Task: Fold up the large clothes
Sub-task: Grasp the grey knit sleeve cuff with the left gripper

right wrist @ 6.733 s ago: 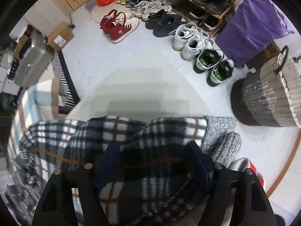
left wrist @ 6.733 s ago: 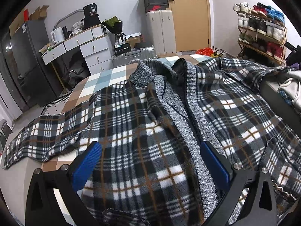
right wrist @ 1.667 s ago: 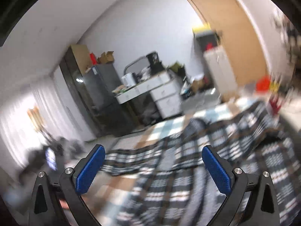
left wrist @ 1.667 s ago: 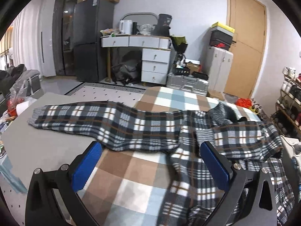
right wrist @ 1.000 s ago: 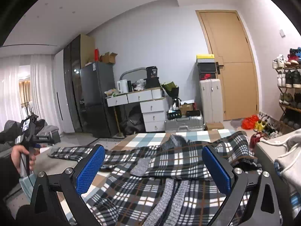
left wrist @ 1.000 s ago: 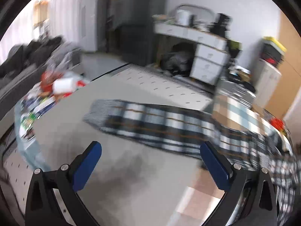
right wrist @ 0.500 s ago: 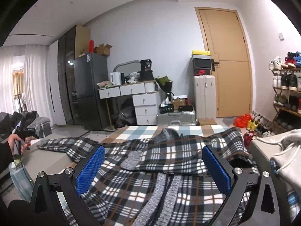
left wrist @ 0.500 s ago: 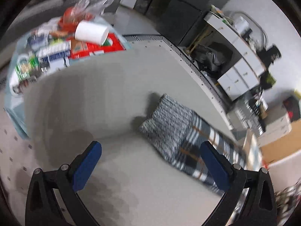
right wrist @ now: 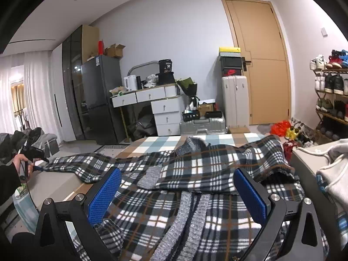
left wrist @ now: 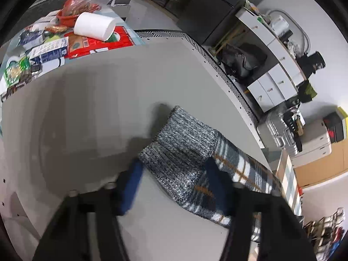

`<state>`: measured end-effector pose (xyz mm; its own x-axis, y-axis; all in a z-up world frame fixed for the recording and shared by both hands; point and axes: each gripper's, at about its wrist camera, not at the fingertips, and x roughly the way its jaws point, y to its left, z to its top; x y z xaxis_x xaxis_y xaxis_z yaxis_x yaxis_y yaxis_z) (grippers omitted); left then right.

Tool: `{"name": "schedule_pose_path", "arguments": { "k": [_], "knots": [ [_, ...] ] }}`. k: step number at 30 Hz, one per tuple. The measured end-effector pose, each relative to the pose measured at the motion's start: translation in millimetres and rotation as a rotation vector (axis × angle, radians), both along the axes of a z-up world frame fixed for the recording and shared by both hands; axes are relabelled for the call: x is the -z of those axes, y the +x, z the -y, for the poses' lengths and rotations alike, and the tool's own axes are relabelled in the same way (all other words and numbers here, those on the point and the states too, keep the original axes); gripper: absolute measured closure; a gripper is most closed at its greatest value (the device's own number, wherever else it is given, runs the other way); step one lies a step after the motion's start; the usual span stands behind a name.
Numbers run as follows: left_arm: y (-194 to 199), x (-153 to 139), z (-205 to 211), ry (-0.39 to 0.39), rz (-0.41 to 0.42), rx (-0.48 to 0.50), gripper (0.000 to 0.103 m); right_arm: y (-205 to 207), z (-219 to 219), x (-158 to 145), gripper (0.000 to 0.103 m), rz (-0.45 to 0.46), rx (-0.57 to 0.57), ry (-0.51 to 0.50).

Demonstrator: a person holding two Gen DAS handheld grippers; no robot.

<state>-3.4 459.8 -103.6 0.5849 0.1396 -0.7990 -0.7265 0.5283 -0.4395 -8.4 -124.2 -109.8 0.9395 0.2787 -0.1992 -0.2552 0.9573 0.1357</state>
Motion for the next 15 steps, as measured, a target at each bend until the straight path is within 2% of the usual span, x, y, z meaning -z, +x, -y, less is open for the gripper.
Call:
{"name": "schedule_pose_path", "arguments": {
  "k": [1,3,6,15],
  "knots": [
    [1.2,1.7,-0.1,-0.010,-0.004,0.001,0.073,-0.2,0.2,-0.3,0.000,0.000,0.002,-0.002],
    [0.1,3.7,-3.5,-0.003,-0.012,-0.018,0.099,-0.9,1.6,-0.9,0.000,-0.001,-0.001,-0.001],
    [-1.0,5.2,-7.8,-0.011,0.002,-0.021,0.101,-1.7,3.8,-1.6,0.000,-0.003,0.004,0.015],
    [0.5,-39.8,16.3,0.209,0.063,0.018,0.102,-1.5,11.4,-3.6,0.000,-0.009,0.032,0.034]
  ]
}}
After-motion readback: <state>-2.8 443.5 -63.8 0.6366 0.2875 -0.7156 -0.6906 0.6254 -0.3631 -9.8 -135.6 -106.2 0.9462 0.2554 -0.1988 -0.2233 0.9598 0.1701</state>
